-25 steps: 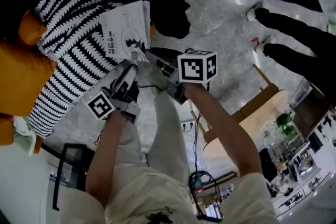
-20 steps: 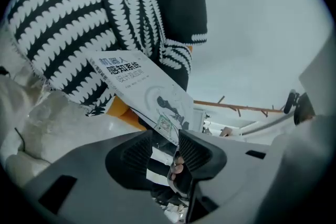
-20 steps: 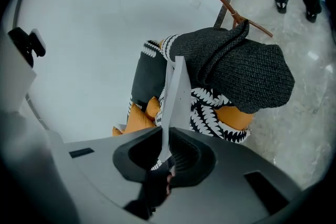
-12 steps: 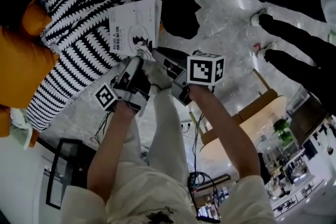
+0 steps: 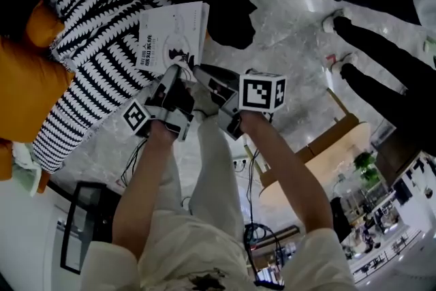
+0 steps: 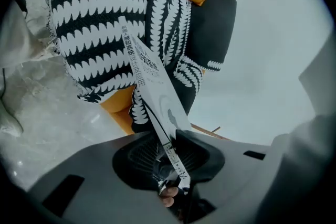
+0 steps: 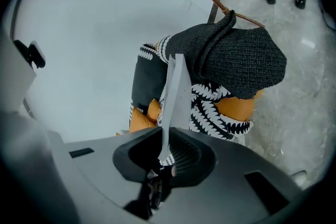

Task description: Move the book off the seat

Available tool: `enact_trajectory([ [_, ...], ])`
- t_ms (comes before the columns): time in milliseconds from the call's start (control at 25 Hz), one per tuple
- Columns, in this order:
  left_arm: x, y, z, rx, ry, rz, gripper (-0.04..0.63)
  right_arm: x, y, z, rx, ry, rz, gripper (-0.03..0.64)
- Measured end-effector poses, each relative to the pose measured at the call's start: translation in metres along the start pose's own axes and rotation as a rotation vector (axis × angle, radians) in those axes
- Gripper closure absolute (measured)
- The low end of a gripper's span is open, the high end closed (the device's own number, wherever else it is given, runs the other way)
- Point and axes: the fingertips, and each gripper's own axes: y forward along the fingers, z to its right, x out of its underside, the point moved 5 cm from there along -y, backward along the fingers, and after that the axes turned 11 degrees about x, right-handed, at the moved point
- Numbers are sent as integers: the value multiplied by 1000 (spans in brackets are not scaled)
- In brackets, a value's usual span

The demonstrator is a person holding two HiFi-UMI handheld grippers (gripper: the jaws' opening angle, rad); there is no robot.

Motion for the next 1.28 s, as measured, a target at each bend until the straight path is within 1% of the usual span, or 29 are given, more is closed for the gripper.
enact_trajectory([
  [120, -1, 1, 7, 22, 8, 34, 512, -1, 0, 3, -24, 60, 9, 572],
  [200, 0, -3, 17, 50, 15, 52, 525, 4, -4, -1, -35, 76, 11, 569],
  [320, 7, -7, 39, 96, 58, 44, 535, 8, -16, -13, -63, 80, 11, 561],
  [400, 5, -7, 44, 118, 87, 30, 537, 9, -14, -14, -93, 108, 3, 561],
  [440, 3, -8, 44, 127, 95, 27, 537, 11, -12, -11, -108, 127, 3, 552],
  [560, 9, -15, 43, 151, 116, 22, 537, 16, -13, -5, -183, 212, 33, 486],
  [640, 18, -20, 42, 156, 139, 3, 538, 15, -17, -1, -237, 259, 69, 469],
  [760, 20, -23, 42, 171, 176, -55, 543, 11, -12, 6, -280, 291, 95, 463],
  [880, 16, -21, 44, 180, 180, -70, 543, 9, -4, 7, -298, 319, 83, 470],
  [1040, 16, -23, 39, 165, 164, -76, 543, 9, -3, 13, -309, 336, 86, 471],
  [1200, 18, -26, 41, 154, 178, -130, 543, 9, -2, 18, -345, 376, 105, 469],
  [1280, 16, -28, 42, 142, 192, -157, 543, 12, -1, 18, -351, 377, 111, 471],
])
